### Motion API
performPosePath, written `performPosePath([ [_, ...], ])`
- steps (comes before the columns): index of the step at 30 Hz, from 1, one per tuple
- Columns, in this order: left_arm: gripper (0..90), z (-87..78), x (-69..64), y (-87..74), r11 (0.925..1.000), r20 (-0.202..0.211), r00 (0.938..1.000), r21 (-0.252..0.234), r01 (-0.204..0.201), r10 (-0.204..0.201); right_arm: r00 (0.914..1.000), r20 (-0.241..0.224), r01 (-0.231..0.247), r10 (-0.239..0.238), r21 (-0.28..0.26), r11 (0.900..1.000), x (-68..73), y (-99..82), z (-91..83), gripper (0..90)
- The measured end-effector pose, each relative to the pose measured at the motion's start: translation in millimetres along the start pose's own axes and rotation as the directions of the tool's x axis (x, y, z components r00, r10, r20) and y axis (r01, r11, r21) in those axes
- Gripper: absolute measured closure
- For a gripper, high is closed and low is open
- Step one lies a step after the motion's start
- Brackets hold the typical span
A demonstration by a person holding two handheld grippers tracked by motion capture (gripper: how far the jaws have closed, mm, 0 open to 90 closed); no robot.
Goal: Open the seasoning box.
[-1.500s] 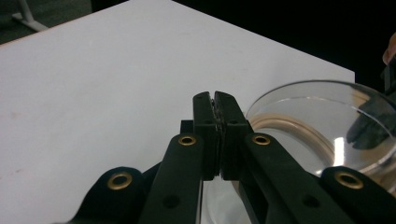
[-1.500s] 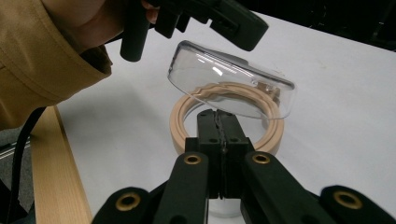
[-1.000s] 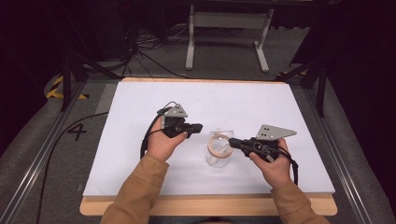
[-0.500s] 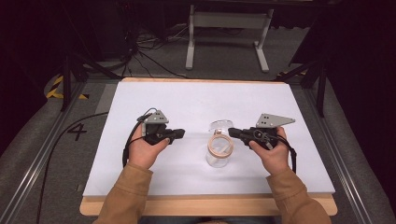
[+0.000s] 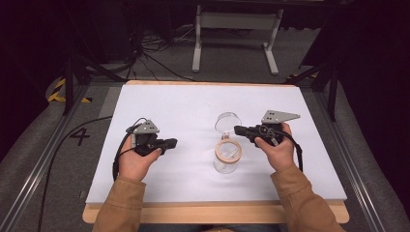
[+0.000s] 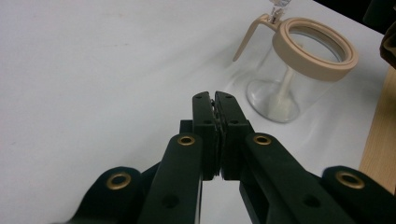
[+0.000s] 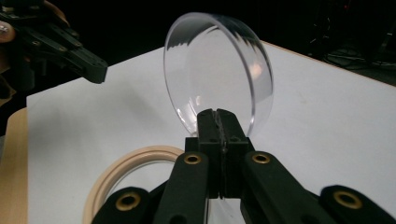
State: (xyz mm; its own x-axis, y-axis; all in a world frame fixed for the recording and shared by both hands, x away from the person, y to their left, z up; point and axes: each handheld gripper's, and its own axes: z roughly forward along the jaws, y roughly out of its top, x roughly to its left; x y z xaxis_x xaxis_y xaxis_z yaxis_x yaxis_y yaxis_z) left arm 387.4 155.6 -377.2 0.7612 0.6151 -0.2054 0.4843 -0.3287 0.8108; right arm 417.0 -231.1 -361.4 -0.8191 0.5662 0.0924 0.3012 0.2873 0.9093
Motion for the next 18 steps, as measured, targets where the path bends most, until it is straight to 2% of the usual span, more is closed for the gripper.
performPosePath([
  [3,87.9,-1.1,1.1,-2.1,1.0000,0.000,1.0000,0.002,0.009,-0.009,0.9998,-0.013,-0.014,0.014,0.005,0.9999,-2.3,-2.5,3.4,90.0],
  [7,87.8,-0.9,1.8,-1.9,1.0000,-0.001,1.0000,0.000,0.004,-0.004,1.0000,-0.006,0.003,-0.003,0.016,0.9999,0.9,-1.5,4.7,90.0],
  [14,86.8,1.6,-0.7,0.7,0.9999,0.009,0.9999,0.011,0.006,-0.006,0.9998,-0.017,0.015,-0.015,0.005,0.9999,7.4,2.4,-2.1,90.0],
  [15,86.1,1.7,-0.7,1.6,0.9998,0.006,0.9999,0.014,-0.010,0.010,0.9997,-0.016,0.021,-0.021,0.004,0.9998,7.6,2.8,-2.8,90.0],
  [16,85.2,1.7,-2.7,2.6,0.9997,0.002,0.9999,0.022,-0.010,0.010,0.9997,-0.017,0.018,-0.018,0.005,0.9998,8.5,3.4,-4.4,90.0],
  [17,84.4,1.0,-4.6,4.7,0.9986,-0.001,0.9993,0.038,-0.037,0.037,0.9997,-0.019,0.016,-0.016,0.005,0.9999,9.0,4.1,-6.2,89.9],
  [18,83.3,0.4,-6.2,5.9,0.9978,0.000,0.9990,0.048,-0.046,0.046,0.9997,-0.023,0.012,-0.012,0.005,0.9999,9.8,5.7,-10.3,88.1],
])
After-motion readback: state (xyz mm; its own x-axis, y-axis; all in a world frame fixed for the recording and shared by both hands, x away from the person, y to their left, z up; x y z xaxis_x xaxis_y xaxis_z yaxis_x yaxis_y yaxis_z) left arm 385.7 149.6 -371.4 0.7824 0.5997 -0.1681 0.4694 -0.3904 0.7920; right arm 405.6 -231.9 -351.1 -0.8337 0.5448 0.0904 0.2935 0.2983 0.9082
